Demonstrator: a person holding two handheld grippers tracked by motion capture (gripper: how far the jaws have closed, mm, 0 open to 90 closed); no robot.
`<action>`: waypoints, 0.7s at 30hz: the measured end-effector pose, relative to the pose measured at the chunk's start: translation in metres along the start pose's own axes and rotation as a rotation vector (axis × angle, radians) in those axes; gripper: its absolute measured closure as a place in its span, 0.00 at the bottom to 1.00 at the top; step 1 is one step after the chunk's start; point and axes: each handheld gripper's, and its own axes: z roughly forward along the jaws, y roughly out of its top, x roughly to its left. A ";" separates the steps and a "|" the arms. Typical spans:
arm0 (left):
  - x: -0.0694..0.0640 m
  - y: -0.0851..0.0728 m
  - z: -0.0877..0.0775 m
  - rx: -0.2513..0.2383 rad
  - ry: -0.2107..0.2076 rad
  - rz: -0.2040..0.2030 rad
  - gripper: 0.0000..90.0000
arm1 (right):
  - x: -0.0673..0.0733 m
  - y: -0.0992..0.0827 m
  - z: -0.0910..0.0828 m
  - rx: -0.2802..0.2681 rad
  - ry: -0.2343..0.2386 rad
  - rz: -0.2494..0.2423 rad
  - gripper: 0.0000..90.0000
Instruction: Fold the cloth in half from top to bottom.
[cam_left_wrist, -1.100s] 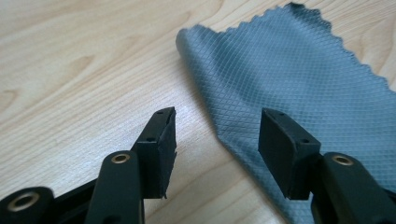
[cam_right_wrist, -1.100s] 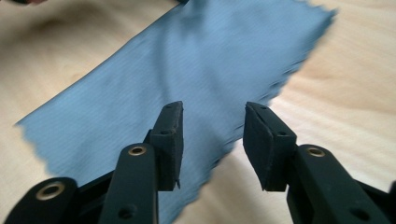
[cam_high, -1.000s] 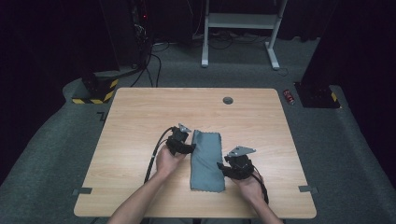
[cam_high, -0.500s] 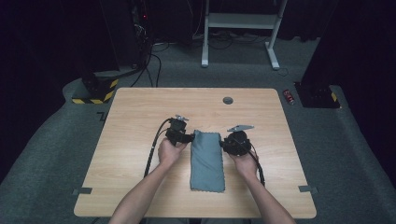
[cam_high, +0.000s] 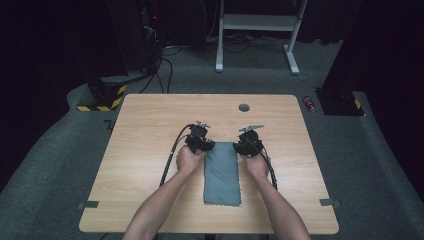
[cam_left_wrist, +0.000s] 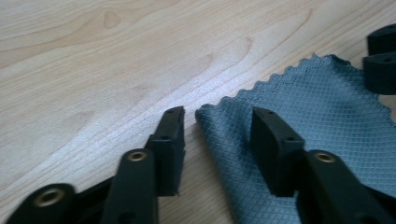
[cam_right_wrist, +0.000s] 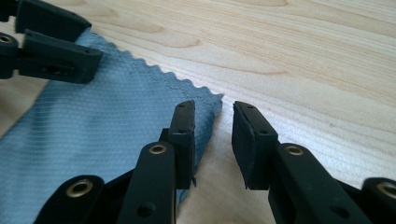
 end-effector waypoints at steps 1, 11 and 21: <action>0.001 0.000 0.001 0.005 -0.003 -0.004 0.68 | 0.000 0.001 0.002 0.002 -0.001 0.004 0.77; 0.002 0.000 0.003 -0.004 0.014 0.016 0.89 | -0.001 0.005 0.016 0.008 -0.019 -0.010 0.91; 0.001 0.004 0.000 -0.004 -0.018 0.057 0.99 | 0.002 0.006 0.012 0.015 -0.028 -0.068 1.00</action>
